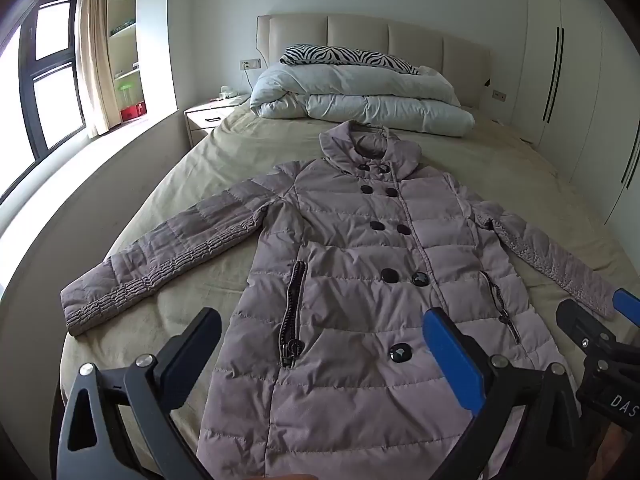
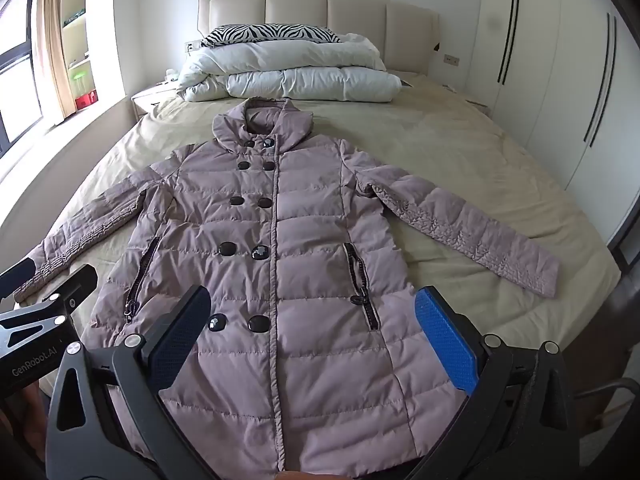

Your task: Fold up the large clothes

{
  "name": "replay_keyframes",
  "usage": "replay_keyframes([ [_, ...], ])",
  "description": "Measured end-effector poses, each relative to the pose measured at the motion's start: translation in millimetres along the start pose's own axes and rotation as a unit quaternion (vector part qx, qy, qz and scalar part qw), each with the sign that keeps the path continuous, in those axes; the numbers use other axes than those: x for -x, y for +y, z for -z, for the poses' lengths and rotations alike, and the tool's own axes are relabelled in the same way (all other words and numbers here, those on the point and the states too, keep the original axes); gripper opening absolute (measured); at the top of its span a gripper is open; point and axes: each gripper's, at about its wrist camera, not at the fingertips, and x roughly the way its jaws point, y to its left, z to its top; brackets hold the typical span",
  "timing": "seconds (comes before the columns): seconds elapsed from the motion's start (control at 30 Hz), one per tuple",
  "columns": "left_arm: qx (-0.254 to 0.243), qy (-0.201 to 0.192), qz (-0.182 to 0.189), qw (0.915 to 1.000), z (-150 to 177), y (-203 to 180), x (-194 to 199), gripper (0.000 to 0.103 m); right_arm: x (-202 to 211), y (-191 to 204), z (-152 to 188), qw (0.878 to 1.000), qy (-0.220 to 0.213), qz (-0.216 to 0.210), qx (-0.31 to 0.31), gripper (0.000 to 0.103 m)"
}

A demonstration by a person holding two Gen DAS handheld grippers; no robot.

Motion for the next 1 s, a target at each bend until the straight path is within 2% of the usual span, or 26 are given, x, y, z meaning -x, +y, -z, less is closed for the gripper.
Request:
replay_keyframes([
  [1.0,0.012,0.013,0.007,0.9998,1.1,4.9,-4.4,0.103,0.2,-0.9,1.1,1.0,0.0,-0.002,-0.003,0.103],
])
